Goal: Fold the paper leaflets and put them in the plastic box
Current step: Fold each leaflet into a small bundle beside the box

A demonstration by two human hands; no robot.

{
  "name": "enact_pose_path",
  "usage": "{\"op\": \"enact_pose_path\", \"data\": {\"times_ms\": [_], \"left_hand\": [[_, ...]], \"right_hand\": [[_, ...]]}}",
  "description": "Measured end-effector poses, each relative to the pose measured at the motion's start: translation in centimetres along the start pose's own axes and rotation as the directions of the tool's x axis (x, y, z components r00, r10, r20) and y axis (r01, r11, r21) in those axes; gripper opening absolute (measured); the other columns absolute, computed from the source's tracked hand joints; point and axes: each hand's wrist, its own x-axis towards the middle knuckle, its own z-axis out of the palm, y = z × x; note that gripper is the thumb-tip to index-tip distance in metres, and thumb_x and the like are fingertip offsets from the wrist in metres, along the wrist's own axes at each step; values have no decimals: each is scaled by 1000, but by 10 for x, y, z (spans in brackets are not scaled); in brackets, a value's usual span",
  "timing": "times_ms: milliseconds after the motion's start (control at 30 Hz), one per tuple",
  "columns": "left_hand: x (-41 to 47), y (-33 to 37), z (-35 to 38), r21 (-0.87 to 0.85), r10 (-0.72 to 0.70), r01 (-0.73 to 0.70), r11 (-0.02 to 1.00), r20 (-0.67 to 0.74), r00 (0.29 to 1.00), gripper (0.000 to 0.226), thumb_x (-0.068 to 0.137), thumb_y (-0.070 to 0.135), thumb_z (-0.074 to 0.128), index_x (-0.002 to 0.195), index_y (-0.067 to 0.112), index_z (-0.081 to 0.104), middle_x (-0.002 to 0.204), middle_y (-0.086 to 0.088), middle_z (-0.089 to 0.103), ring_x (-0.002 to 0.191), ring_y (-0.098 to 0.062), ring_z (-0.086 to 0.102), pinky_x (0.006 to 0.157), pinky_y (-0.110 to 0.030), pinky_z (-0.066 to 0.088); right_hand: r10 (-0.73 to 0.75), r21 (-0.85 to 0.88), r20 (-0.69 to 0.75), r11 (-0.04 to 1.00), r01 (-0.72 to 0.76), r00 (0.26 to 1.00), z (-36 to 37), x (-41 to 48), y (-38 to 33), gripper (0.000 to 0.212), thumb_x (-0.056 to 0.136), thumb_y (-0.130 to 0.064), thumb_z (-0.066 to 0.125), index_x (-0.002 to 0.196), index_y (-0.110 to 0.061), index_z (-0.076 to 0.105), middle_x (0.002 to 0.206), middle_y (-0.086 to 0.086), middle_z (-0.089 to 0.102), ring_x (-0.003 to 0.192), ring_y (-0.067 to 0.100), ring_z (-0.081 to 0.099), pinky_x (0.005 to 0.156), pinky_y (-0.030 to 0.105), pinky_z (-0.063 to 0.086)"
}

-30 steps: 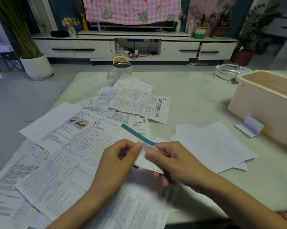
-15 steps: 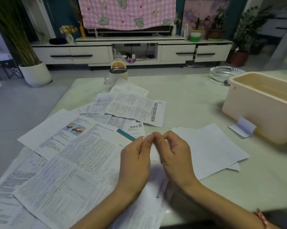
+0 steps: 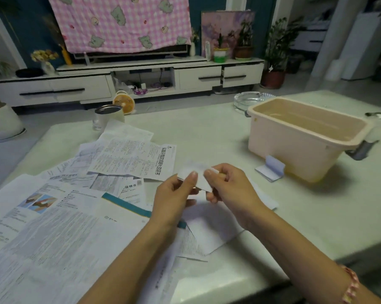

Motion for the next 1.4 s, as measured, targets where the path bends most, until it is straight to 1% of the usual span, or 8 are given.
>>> {"op": "enact_pose_path", "data": {"times_ms": [200, 300, 433, 600, 800, 1000, 1233, 1400], "left_hand": [[18, 1, 55, -314, -132, 134, 940, 26, 991, 18, 100, 15, 40, 83, 8, 39, 77, -19, 57, 61, -21, 69, 66, -30, 58], [18, -1, 59, -207, -167, 175, 963, 57, 984, 16, 100, 16, 39, 86, 11, 35, 64, -13, 57, 62, -21, 71, 75, -36, 56], [9, 1, 54, -92, -215, 224, 970, 91, 972, 24, 97, 9, 42, 73, 8, 39, 50, -7, 62, 60, -25, 70, 72, -37, 57], [1, 2, 43, -62, -266, 274, 960, 118, 957, 20, 96, 11, 43, 81, 4, 53, 66, -12, 71, 63, -27, 70, 80, -44, 55], [-6, 7, 22, -75, -225, 231, 970, 77, 971, 19, 99, 8, 40, 85, 5, 53, 70, -11, 72, 62, -24, 71, 65, -32, 59], [-9, 9, 13, -132, -257, 264, 955, 70, 964, 23, 99, 10, 38, 84, 6, 55, 71, -10, 73, 73, -27, 71, 86, -43, 54], [-18, 16, 11, -350, -201, 239, 906, 142, 969, 26, 98, 6, 36, 93, 0, 61, 89, -21, 66, 71, -24, 71, 66, -34, 60], [-22, 21, -1, -438, -195, 246, 865, 160, 968, 36, 101, 28, 33, 91, 9, 62, 86, -18, 72, 76, -25, 72, 71, -37, 58]], "right_hand": [[-173, -350, -319, 935, 54, 932, -55, 30, 9, 20, 94, -25, 51, 88, -10, 64, 85, 5, 65, 78, 21, 61, 74, 35, 51], [-264, -771, -473, 586, -250, 840, -92, 37, 16, 28, 94, -33, 45, 104, -13, 63, 113, 15, 54, 111, 34, 45, 94, 40, 34], [-62, -870, -380, 364, -334, 923, -111, 42, 23, 39, 95, -34, 45, 130, -19, 51, 132, 16, 42, 122, 34, 33, 100, 36, 27], [-18, -866, -276, 438, -240, 961, -114, 53, 33, 39, 95, -27, 47, 129, -9, 50, 125, 17, 54, 116, 37, 45, 95, 36, 38], [-278, -738, -346, 671, -77, 896, -102, 49, 15, 22, 87, -3, 46, 78, 3, 66, 87, 16, 68, 84, 33, 60, 66, 32, 40], [-310, -330, -249, 918, 221, 918, -50, 24, -5, 29, 82, 2, 58, 100, -17, 46, 100, 4, 53, 77, 31, 62, 53, 23, 53], [-699, -683, -49, 545, 487, 713, -1, 0, 4, 8, 78, -8, 54, 82, -14, 53, 74, -1, 60, 61, 19, 53, 54, 24, 35], [-731, -721, 148, 381, 579, 666, 6, -2, 11, 18, 73, -15, 42, 75, -8, 59, 73, 4, 59, 60, 24, 53, 52, 32, 43]]}}
